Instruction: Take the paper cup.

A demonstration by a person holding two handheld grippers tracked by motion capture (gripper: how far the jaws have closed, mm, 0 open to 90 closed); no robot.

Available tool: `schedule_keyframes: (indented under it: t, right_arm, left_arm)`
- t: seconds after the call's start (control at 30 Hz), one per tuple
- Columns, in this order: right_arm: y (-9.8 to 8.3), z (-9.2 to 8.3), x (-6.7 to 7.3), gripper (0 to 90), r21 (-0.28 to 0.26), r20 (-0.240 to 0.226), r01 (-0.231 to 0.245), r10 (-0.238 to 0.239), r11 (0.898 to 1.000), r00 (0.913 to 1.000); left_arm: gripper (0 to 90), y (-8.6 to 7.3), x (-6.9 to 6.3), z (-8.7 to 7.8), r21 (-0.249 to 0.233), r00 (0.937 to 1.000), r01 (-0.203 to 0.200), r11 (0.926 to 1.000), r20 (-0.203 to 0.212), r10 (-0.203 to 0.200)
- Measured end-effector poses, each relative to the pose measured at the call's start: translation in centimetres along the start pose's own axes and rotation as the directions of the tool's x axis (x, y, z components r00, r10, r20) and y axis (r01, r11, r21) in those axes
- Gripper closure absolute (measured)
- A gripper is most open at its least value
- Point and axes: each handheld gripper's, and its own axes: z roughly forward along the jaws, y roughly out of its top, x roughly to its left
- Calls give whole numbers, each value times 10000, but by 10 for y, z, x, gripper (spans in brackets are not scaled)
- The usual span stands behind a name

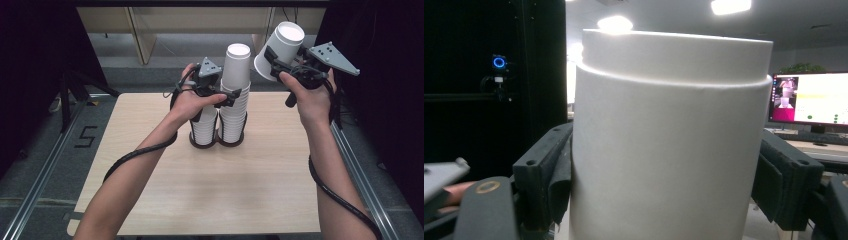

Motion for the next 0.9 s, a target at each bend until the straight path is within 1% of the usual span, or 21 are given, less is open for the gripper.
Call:
schedule_keyframes:
  t: [0.07, 0.1, 0.17, 0.2, 0.23, 0.27, 0.3, 0.33, 0.37, 0.4, 0.47, 0.5, 0.53, 0.57, 0.6, 0.63, 0.7, 0.73, 0.8, 0.9]
  right_arm:
    - [-2, -4, -1, 214, 17, 44, 190, -190, 9998, 9998]
    - [-3, -6, -1, 214, 43, 29, 211, -211, 9998, 9998]
    - [-6, -10, -1, 214, 175, 42, 459, -460, 9988, 9989]
    - [-8, -13, -1, 214, 280, 31, 529, -530, 9982, 9986]
    - [-11, -15, 0, 213, 355, 10, 582, -583, 9977, 9983]
    - [-14, -16, 0, 213, 406, 4, 698, -699, 9967, 9976]
    - [-14, -16, 0, 213, 406, 4, 698, -699, 9967, 9976]
    - [-20, -20, 2, 213, 437, -31, 794, -793, 9959, 9968]
    - [-22, -22, 4, 213, 602, -52, 885, -883, 9943, 9961]
    - [-26, -24, 5, 213, 636, -48, 1043, -1042, 9925, 9945]
    - [-32, -27, 8, 213, 740, -118, 1123, -1118, 9909, 9937]
    - [-34, -28, 9, 213, 801, -157, 1167, -1158, 9899, 9931]
    - [-38, -29, 10, 213, 901, -112, 1408, -1404, 9859, 9900]
    - [-38, -29, 10, 213, 901, -112, 1408, -1404, 9859, 9900]
    - [-44, -32, 12, 212, 1020, -155, 1608, -1601, 9817, 9870]
    - [-47, -33, 14, 212, 1083, -199, 1537, -1524, 9822, 9881]
    - [-54, -34, 15, 212, 1145, -189, 1830, -1820, 9764, 9831]
    - [-57, -36, 16, 212, 1236, -202, 1906, -1895, 9739, 9817]
    - [-63, -37, 18, 212, 1352, -276, 1831, -1810, 9738, 9831]
    - [-74, -39, 20, 212, 1527, -317, 2083, -2059, 9661, 9781]
  left_arm:
    - [9, 1, 0, -10, -104, 10000, 67, 9999, 17, -67]
    - [9, 1, 1, -14, -103, 10000, 67, 9999, 13, -67]
    - [9, 0, 2, -24, -92, 9999, 169, 9998, 35, -168]
    - [9, 0, 2, -24, -92, 9999, 169, 9998, 35, -168]
    - [9, -2, 2, -34, -100, 9996, 257, 9996, 69, -257]
    - [9, -4, 2, -39, -103, 9995, 284, 9995, 102, -283]
    - [9, -4, 2, -39, -103, 9995, 284, 9995, 102, -283]
    - [9, -8, 1, -49, -156, 9997, 217, 9996, 143, -215]
    - [10, -10, 0, -54, -158, 9997, 224, 9996, 134, -222]
    - [9, -13, 0, -59, -214, 9997, 219, 9995, 130, -217]
    - [10, -18, -2, -67, -249, 9996, 223, 9994, 169, -219]
    - [10, -22, -3, -72, -253, 9997, 154, 9996, 171, -150]
    - [10, -26, -4, -76, -281, 9998, 145, 9995, 170, -141]
    - [10, -26, -4, -76, -281, 9998, 145, 9995, 170, -141]
    - [11, -33, -6, -85, -276, 9997, 122, 9995, 211, -116]
    - [11, -37, -6, -88, -240, 9998, 81, 9997, 209, -76]
    - [12, -44, -8, -95, -229, 9998, 14, 9997, 195, -10]
    - [12, -46, -8, -97, -207, 9998, 13, 9998, 190, -9]
    - [14, -54, -9, -103, -218, 9998, 0, 9998, 182, 4]
    - [16, -63, -12, -109, -214, 10000, -38, 9998, 81, 40]
